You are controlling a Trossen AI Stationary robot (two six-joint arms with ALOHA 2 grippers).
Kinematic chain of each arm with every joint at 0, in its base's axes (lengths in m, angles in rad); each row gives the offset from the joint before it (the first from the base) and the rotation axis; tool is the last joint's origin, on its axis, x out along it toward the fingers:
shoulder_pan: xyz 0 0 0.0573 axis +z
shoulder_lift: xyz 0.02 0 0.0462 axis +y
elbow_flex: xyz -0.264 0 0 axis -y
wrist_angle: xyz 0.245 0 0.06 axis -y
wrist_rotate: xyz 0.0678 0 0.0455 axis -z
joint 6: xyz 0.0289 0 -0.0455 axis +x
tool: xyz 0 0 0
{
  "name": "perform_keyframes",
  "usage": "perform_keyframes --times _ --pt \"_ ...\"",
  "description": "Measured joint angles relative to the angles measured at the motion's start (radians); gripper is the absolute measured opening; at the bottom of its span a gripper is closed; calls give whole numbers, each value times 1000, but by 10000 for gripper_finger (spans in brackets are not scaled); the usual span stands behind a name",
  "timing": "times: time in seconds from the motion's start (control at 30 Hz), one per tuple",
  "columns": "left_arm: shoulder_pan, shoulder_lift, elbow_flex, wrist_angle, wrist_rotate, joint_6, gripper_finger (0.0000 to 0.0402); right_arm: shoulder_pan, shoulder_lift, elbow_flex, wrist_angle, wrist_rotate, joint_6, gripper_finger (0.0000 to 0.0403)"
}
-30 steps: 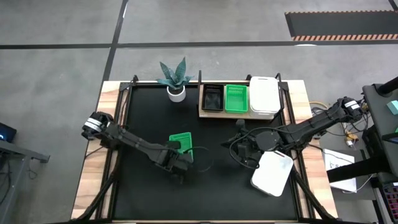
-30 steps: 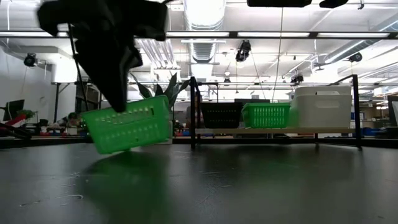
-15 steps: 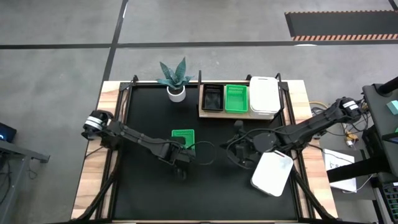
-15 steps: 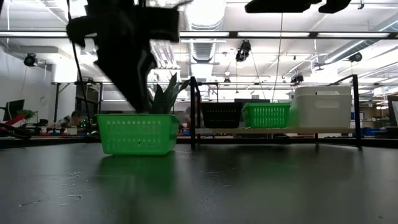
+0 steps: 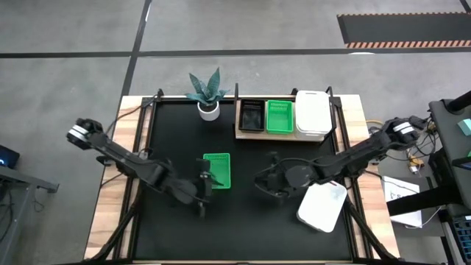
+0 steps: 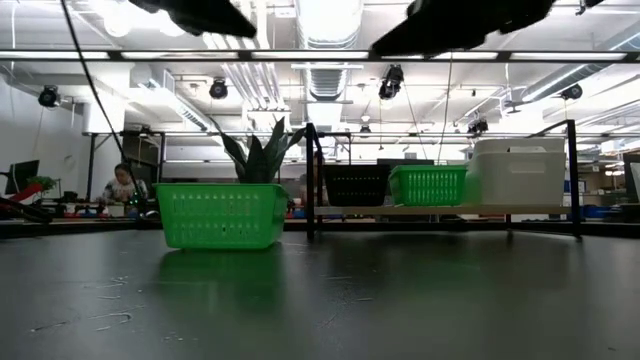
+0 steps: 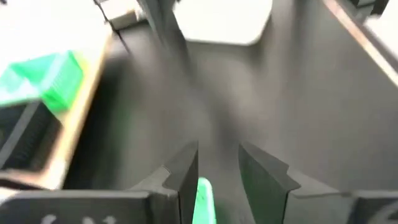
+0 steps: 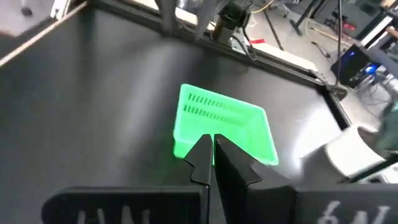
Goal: Stack baskets on shelf by color
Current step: Stack the green bin on the green bin on the shelf
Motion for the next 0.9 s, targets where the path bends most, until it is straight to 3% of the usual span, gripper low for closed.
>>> perform_keyframes --times 0.1,0.23,0.57,0.8,0.9 --pt "3 -103 -104 150 -1 101 99 -1 84 6 128 3 54 9" --pt "9 -220 -246 347 -10 191 99 -5 182 91 134 2 97 24" --pt "14 -413 -563 687 -32 207 99 -56 424 487 -253 -3 275 120" --pt "14 -490 -658 795 -41 206 99 -112 615 694 -364 -185 296 163" --pt "14 -505 -667 801 -41 205 99 -126 681 760 -404 -206 296 172"
